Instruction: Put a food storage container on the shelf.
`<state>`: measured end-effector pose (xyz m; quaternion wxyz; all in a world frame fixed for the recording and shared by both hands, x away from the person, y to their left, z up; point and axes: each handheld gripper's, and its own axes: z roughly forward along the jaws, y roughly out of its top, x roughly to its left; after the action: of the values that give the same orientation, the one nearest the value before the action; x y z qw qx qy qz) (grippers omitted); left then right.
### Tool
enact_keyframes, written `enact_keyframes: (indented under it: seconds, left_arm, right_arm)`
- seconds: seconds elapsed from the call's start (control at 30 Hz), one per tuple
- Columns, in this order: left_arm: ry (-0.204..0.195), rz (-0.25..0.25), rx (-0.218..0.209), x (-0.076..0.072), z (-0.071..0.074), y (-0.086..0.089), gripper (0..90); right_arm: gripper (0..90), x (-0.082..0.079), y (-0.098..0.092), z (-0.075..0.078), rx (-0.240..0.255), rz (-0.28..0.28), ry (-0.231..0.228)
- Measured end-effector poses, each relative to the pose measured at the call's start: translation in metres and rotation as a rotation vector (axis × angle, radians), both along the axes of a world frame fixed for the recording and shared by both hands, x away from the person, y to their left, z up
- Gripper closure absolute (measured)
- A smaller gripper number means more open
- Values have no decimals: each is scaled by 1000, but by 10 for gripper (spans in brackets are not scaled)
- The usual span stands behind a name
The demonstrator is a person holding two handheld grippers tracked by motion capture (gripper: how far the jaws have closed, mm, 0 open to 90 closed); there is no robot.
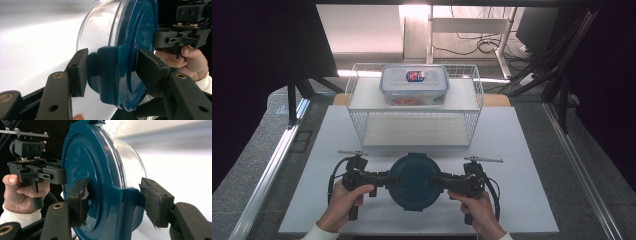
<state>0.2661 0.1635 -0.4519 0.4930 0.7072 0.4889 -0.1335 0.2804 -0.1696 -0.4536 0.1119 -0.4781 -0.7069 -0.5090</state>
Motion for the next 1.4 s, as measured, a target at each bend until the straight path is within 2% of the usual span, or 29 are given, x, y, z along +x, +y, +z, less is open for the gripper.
enact_keyframes:
  seconds: [0.23,0.47,0.73,1.17,1.4]
  left_arm:
    - [-18,6,-11,8,14,2,445]
    - [-32,13,-31,14,29,3,445]
    - [-58,22,-37,22,49,4,445]
    - [-121,33,-34,40,94,8,445]
    - [-143,41,-49,46,110,11,444]
  right_arm:
    - [410,11,2,19,-6,-2,-31]
    - [410,20,4,41,-28,9,-83]
    - [410,31,6,66,-32,15,-114]
    - [410,51,10,110,-31,26,-177]
    - [410,58,13,130,-29,24,-215]
